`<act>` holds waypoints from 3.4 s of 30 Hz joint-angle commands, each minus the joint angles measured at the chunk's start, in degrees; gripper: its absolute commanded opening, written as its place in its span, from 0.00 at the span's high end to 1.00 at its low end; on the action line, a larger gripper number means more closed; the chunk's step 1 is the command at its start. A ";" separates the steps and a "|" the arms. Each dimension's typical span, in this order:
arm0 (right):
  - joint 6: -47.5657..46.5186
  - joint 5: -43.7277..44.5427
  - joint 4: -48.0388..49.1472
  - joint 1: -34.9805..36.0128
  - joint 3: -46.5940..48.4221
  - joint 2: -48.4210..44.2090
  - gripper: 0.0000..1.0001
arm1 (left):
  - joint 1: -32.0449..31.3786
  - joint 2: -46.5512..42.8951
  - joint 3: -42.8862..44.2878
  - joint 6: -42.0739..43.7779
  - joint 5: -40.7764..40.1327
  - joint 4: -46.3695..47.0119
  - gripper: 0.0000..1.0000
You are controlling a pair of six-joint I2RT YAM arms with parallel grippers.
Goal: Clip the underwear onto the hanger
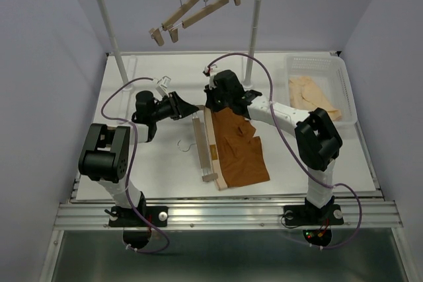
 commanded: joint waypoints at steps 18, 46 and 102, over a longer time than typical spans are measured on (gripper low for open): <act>2.61 4.34 7.90 -0.81 6.09 0.01 0.99 | -4.82 2.58 1.69 5.53 4.27 -5.35 1.00; 3.40 5.39 10.98 -0.81 3.19 -2.37 0.99 | -5.00 -0.93 2.56 2.19 6.03 -5.96 0.01; 1.73 1.61 11.42 -0.81 -4.72 -9.75 0.99 | -10.01 -38.21 -29.43 -5.46 -20.86 -13.53 0.01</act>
